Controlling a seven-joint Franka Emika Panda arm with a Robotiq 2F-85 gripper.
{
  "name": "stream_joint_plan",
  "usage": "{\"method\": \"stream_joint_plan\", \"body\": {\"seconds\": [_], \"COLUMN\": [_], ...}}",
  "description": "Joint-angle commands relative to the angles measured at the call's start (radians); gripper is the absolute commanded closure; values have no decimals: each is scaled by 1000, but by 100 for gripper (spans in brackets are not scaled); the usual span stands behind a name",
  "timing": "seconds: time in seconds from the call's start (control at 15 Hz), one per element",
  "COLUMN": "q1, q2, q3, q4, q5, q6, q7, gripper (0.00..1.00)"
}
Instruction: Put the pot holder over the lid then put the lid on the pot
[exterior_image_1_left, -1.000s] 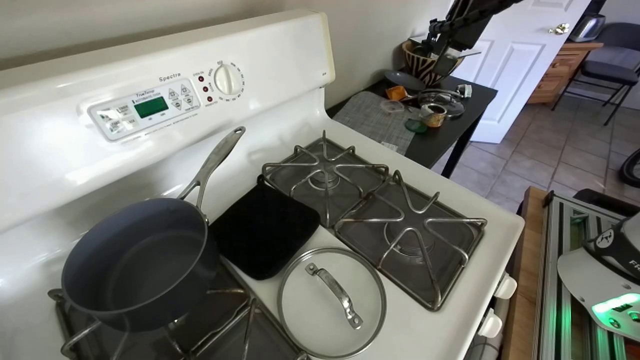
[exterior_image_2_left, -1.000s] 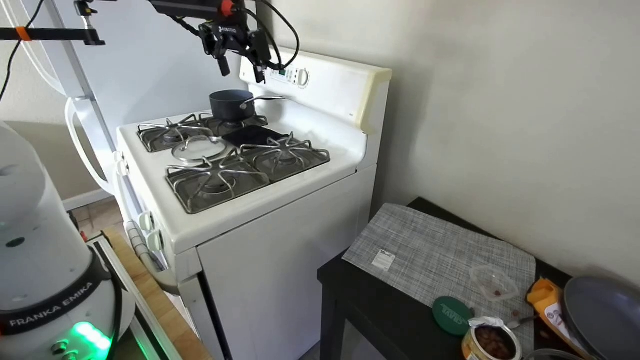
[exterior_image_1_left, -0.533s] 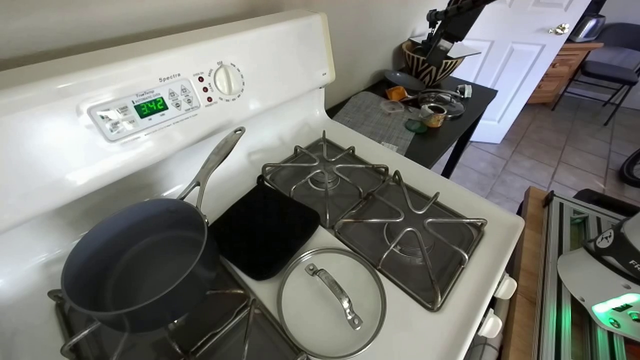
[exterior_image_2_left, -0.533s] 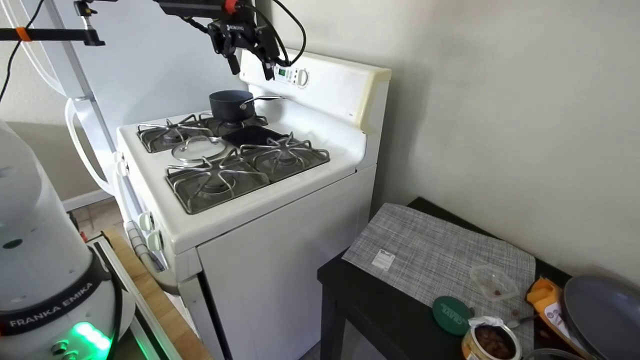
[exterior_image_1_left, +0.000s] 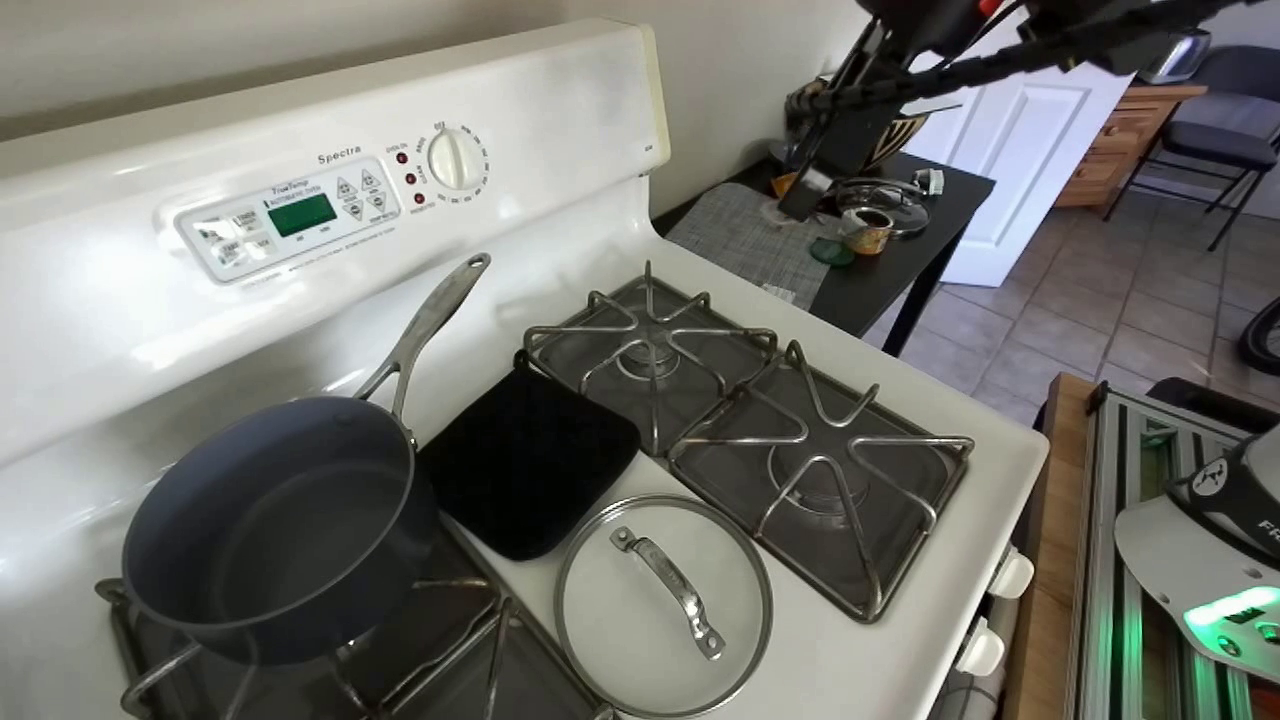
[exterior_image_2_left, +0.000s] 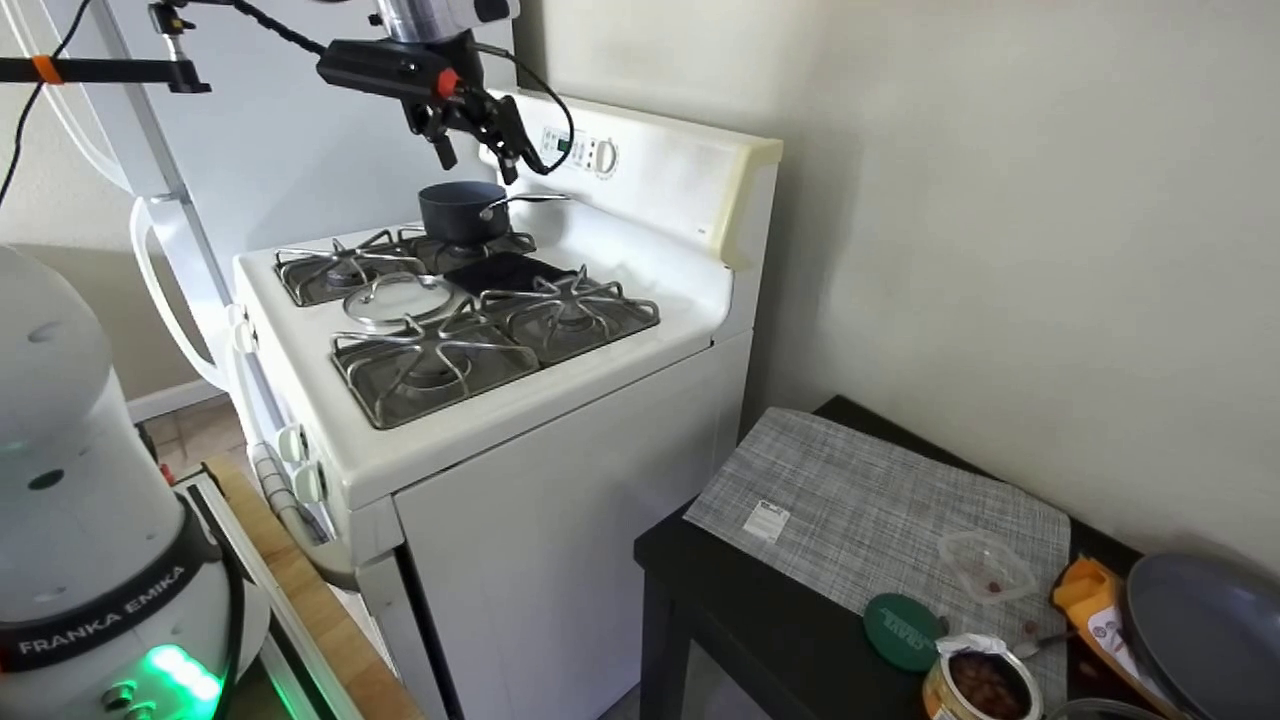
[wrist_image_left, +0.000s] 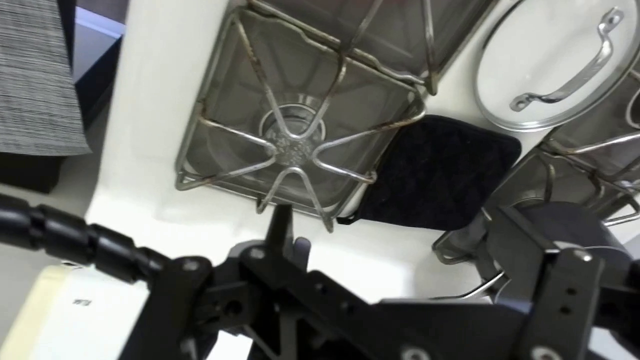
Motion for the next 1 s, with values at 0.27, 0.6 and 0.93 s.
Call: {"method": "stream_joint_plan", "body": {"seconds": [0.27,0.6,0.93], "q1": [157,158,155], "q2": [265,308,329], "q3": [57,82,85], "q4": [7,7,25], "q5": [140,114,115], "q6": [330,374,375], "q7": [-27,-19,-22], "gripper": [0,0,0]}}
